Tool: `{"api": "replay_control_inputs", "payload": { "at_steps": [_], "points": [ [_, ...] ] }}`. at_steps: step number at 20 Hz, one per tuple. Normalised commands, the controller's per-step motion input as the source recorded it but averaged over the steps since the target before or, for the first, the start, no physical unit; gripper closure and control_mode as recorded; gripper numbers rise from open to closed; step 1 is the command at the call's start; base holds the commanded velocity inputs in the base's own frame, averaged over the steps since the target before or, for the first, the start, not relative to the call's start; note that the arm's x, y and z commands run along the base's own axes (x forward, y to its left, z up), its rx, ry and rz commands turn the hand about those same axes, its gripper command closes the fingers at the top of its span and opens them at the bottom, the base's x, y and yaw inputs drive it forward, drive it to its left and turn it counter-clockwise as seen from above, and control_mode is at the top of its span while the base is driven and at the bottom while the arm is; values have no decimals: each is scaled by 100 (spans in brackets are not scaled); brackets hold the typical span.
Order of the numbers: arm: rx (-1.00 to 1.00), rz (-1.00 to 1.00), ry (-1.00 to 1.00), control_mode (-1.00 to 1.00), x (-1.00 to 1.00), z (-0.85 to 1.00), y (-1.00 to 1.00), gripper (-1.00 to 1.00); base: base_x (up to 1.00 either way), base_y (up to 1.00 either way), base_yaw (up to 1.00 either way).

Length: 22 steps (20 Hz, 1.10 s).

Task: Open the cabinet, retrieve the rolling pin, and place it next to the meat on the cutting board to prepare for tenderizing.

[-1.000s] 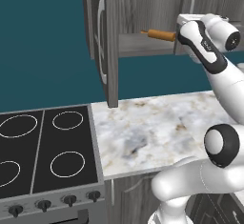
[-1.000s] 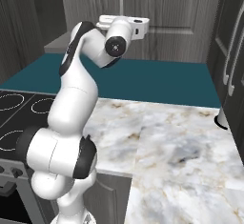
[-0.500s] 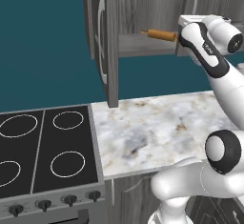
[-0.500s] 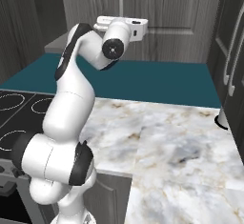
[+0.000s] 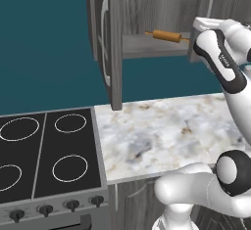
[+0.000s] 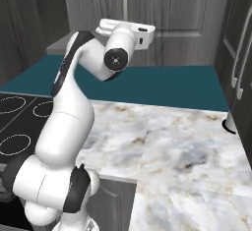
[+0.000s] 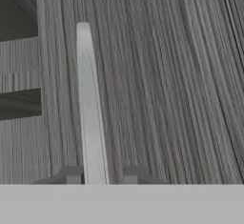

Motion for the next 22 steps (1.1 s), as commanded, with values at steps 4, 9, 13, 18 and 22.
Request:
{"api": "replay_control_inputs", "payload": {
  "at_steps": [4, 9, 13, 18, 22],
  "points": [
    [8, 0, 0, -100, -53, 0, -61, 100, 0, 0, 0],
    [8, 0, 0, -100, -51, 0, -63, 100, 0, 0, 0],
    [8, 0, 0, -100, -48, 0, -71, 100, 0, 0, 0],
    [9, 1, 0, -100, -50, 0, -76, 100, 0, 0, 0],
    [10, 2, 0, -100, -52, 0, -76, 100, 0, 0, 0]
  ]
}}
